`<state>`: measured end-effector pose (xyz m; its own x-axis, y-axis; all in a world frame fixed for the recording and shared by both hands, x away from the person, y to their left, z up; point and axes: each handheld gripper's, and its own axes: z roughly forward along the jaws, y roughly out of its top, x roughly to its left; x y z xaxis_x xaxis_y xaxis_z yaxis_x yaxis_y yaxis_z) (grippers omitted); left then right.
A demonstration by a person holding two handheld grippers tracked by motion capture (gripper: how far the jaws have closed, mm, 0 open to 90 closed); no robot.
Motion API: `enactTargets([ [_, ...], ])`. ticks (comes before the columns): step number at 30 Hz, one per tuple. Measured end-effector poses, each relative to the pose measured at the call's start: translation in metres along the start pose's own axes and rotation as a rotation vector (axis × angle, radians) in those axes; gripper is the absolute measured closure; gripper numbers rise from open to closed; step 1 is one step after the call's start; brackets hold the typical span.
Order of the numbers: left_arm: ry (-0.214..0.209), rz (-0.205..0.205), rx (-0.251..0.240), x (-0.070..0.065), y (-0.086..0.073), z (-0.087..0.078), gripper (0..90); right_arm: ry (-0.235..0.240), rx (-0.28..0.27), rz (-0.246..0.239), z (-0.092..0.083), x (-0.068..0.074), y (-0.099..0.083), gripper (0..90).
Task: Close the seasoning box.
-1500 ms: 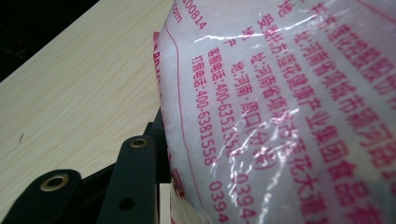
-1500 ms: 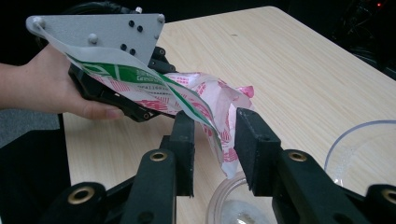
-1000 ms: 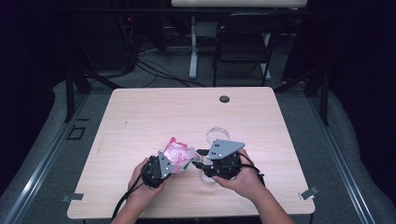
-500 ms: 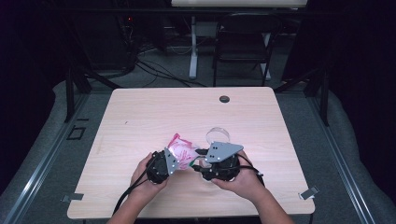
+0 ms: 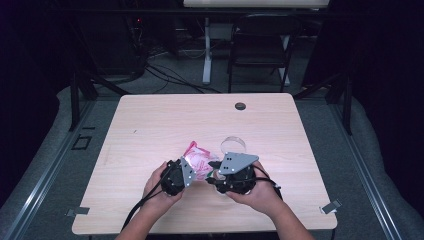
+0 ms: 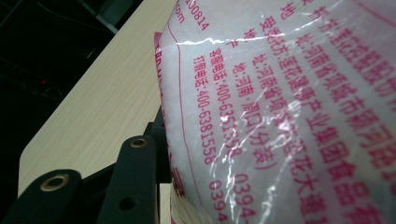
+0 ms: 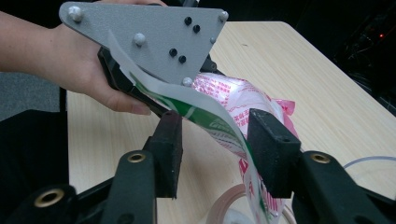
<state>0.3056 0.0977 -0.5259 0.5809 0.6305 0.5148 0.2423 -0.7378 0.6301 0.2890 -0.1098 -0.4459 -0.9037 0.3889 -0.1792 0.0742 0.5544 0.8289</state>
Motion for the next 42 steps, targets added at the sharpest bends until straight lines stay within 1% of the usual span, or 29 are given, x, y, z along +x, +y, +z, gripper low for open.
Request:
enactTargets([
  [5,0.003,0.004,-0.003,0.0000,0.0003,-0.0006,60.9,0.008,0.006,0.003,0.0003,-0.0001,-0.0004,62.5],
  [6,0.005,0.012,0.000,0.0004,0.0008,-0.0011,60.9,0.009,0.007,0.002,0.0004,-0.0002,-0.0006,63.8],
  [7,0.009,0.019,-0.002,0.0008,0.0013,-0.0012,60.9,0.008,0.008,0.002,0.0006,-0.0003,-0.0007,64.8],
  [13,0.029,0.023,-0.011,0.0010,0.0024,-0.0026,60.9,0.020,0.019,0.013,0.0011,-0.0011,-0.0015,70.9],
  [16,0.038,0.035,-0.016,0.0015,0.0035,-0.0035,60.9,0.022,0.016,0.022,0.0004,-0.0022,-0.0015,74.4],
  [19,0.042,0.034,-0.021,0.0016,0.0046,-0.0045,60.9,0.025,0.008,0.033,-0.0007,-0.0031,-0.0016,77.8],
  [23,0.052,0.050,-0.026,0.0026,0.0062,-0.0057,61.0,0.032,-0.001,0.046,-0.0015,-0.0038,-0.0019,82.9],
  [27,0.059,0.055,-0.027,0.0023,0.0069,-0.0065,60.9,0.034,0.000,0.050,-0.0019,-0.0045,-0.0021,85.5],
  [30,0.065,0.057,-0.039,0.0027,0.0076,-0.0069,61.0,0.040,-0.010,0.060,-0.0024,-0.0048,-0.0024,86.8],
  [32,0.072,0.064,-0.042,0.0031,0.0080,-0.0077,61.0,0.043,-0.015,0.069,-0.0031,-0.0052,-0.0024,87.7],
  [35,0.082,0.073,-0.043,0.0029,0.0084,-0.0085,61.0,0.061,-0.024,0.090,-0.0033,-0.0069,-0.0030,88.9],
  [36,0.085,0.076,-0.043,0.0029,0.0085,-0.0086,61.0,0.063,-0.026,0.100,-0.0031,-0.0070,-0.0033,89.1],
  [42,0.100,0.089,-0.051,0.0031,0.0088,-0.0092,61.0,0.065,-0.025,0.121,-0.0035,-0.0079,-0.0035,90.0],
])
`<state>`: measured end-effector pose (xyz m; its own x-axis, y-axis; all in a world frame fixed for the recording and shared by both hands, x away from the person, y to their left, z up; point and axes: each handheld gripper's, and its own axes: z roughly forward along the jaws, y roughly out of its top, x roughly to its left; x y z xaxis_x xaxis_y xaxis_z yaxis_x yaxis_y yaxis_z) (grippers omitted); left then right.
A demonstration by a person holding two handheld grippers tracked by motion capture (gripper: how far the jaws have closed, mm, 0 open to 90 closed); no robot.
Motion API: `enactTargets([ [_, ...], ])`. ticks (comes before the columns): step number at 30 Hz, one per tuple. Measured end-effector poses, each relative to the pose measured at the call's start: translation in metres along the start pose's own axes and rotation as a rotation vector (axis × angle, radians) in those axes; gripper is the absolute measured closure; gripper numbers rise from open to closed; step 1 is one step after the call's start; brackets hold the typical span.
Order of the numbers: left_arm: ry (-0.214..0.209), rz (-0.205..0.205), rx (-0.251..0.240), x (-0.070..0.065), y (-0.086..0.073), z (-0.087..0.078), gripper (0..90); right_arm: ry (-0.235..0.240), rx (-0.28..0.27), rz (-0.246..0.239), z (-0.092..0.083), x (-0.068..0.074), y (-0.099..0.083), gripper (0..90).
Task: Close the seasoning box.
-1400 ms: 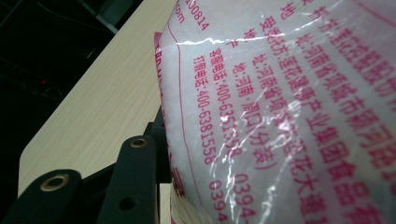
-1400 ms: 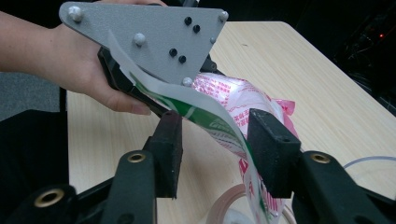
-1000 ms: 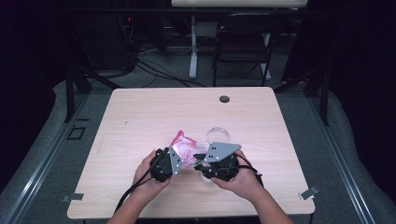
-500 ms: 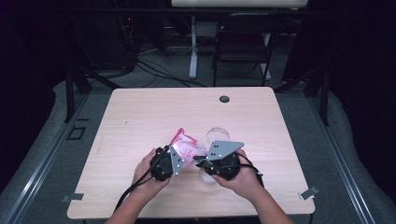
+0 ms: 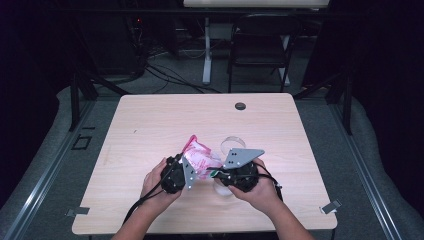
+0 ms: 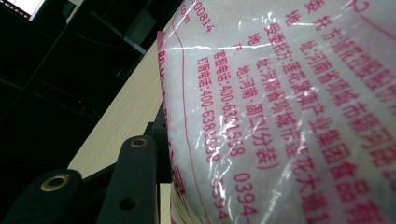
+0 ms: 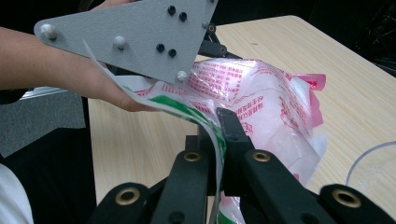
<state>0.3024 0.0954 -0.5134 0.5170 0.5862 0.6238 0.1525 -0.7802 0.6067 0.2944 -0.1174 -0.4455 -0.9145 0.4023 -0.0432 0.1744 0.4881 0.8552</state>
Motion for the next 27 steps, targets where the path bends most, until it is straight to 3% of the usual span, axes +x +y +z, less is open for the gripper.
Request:
enactTargets([
  [22,0.052,0.042,-0.023,-0.0006,0.0025,-0.0009,61.1,-0.006,-0.005,0.056,-0.0020,-0.0014,-0.0012,90.0],
  [27,0.075,0.078,-0.022,-0.0003,0.0040,-0.0009,61.1,-0.006,-0.001,0.053,-0.0024,-0.0028,-0.0021,90.0],
])
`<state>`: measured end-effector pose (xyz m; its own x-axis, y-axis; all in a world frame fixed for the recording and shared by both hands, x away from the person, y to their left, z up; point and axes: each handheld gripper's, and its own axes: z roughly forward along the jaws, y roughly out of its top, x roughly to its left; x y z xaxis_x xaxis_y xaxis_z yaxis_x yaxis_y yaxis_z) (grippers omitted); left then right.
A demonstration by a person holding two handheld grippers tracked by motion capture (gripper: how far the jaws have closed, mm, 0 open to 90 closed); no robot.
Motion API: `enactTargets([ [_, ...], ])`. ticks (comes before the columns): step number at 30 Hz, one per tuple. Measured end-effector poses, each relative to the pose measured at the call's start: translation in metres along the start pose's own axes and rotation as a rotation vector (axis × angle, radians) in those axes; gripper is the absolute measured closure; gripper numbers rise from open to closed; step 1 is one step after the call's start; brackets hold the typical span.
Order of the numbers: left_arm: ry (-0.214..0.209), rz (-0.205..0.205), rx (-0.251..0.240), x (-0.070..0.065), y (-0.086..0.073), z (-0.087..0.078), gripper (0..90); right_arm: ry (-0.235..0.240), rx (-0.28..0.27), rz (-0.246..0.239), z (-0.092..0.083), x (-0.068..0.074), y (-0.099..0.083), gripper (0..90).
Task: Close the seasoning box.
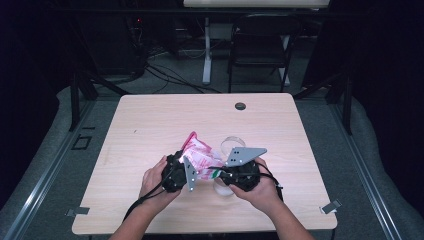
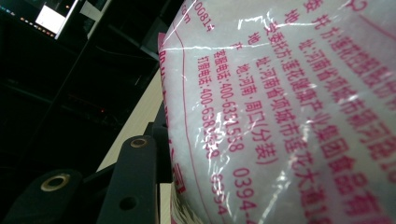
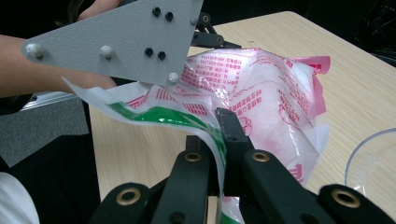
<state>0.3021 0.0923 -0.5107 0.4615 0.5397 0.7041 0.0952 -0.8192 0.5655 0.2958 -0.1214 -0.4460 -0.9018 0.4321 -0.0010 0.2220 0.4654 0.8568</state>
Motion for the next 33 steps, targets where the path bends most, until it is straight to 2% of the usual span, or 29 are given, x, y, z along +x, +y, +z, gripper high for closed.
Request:
enactTargets([
  [6,0.034,0.052,0.009,0.001,0.002,-0.002,61.1,0.002,0.004,0.015,0.001,-0.001,-0.003,90.0],
  [7,0.037,0.070,0.020,0.002,0.002,-0.003,61.0,0.000,0.002,0.016,0.001,-0.001,-0.003,90.0],
  [8,0.044,0.059,0.005,0.001,0.002,-0.003,61.0,-0.002,0.001,0.015,0.001,-0.001,-0.003,90.0],
  [12,0.064,0.086,0.002,0.002,0.005,-0.004,61.0,-0.007,0.002,0.014,-0.001,-0.002,-0.004,90.0],
  [13,0.066,0.104,0.015,0.004,0.006,-0.005,61.0,-0.006,0.000,0.018,-0.001,-0.002,-0.005,90.0],
  [14,0.068,0.083,-0.004,0.003,0.006,-0.004,61.0,-0.008,-0.001,0.022,-0.001,-0.002,-0.005,90.0],
  [16,0.073,0.088,-0.007,0.003,0.006,-0.004,61.0,-0.012,-0.001,0.022,-0.002,-0.002,-0.006,90.0],
  [17,0.077,0.111,0.010,0.004,0.007,-0.005,61.1,-0.014,0.002,0.022,-0.002,-0.003,-0.007,90.0],
  [20,0.085,0.112,-0.006,0.003,0.008,-0.004,61.2,-0.014,-0.001,0.032,-0.002,-0.004,-0.009,90.0],
  [21,0.086,0.141,0.018,0.004,0.009,-0.005,61.2,-0.016,0.002,0.035,-0.002,-0.004,-0.010,90.0],
  [27,0.109,0.151,0.004,0.004,0.011,-0.005,61.4,-0.033,0.010,0.034,-0.003,-0.004,-0.012,90.0],
  [33,0.124,0.179,0.001,0.004,0.013,-0.006,61.5,-0.038,0.008,0.037,-0.004,-0.004,-0.013,90.0],
])
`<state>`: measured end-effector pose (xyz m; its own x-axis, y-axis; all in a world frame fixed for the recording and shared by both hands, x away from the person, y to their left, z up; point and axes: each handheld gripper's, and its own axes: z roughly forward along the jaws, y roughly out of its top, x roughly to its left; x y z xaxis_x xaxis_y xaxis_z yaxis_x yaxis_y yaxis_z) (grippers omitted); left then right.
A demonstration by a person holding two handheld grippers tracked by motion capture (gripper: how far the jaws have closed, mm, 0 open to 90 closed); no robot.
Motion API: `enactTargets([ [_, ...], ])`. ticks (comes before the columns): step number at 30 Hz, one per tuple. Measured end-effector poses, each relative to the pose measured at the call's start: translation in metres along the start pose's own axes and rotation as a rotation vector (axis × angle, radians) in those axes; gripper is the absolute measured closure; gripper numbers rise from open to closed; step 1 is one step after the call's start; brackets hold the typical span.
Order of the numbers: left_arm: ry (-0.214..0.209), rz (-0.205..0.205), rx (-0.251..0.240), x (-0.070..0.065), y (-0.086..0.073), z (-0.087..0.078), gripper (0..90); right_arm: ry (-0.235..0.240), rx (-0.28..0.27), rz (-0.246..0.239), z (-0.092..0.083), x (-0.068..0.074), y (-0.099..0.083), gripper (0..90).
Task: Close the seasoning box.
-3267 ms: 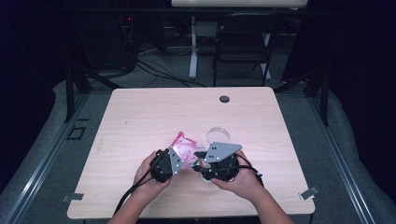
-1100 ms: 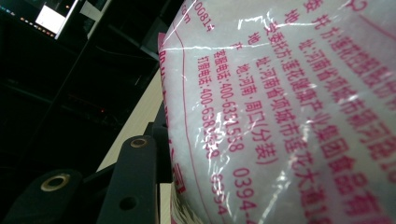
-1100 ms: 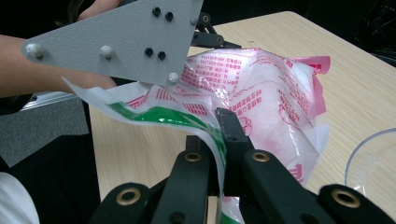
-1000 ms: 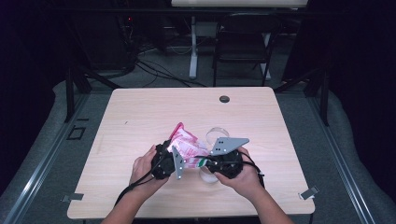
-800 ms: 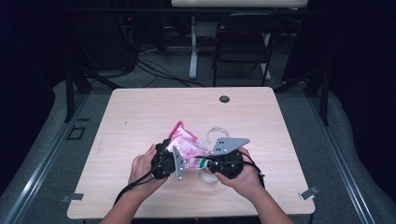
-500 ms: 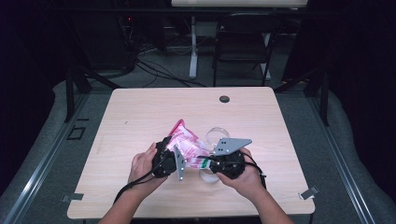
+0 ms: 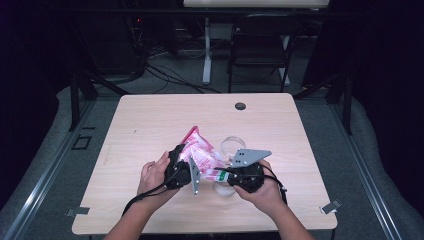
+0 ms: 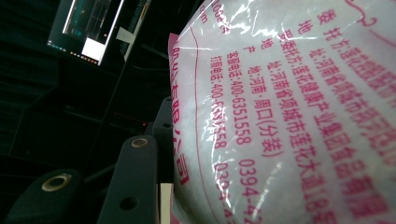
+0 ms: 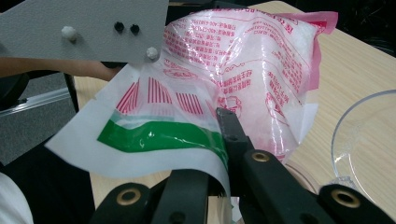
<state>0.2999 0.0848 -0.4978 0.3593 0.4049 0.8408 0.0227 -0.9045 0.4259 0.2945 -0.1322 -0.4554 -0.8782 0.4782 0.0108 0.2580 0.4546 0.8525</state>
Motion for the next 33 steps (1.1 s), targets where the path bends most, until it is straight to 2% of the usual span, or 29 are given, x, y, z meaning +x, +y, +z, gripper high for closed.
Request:
enactTargets([
  [8,0.022,0.024,-0.013,0.002,0.003,-0.001,61.5,-0.003,-0.001,0.005,-0.003,-0.001,-0.002,90.0],
  [20,0.038,0.039,-0.019,0.004,0.007,-0.003,61.6,-0.005,-0.011,0.013,-0.006,-0.002,-0.003,90.0],
  [33,0.067,0.084,-0.026,0.010,0.013,-0.007,62.3,-0.008,-0.025,0.020,-0.009,-0.003,-0.003,90.0],
])
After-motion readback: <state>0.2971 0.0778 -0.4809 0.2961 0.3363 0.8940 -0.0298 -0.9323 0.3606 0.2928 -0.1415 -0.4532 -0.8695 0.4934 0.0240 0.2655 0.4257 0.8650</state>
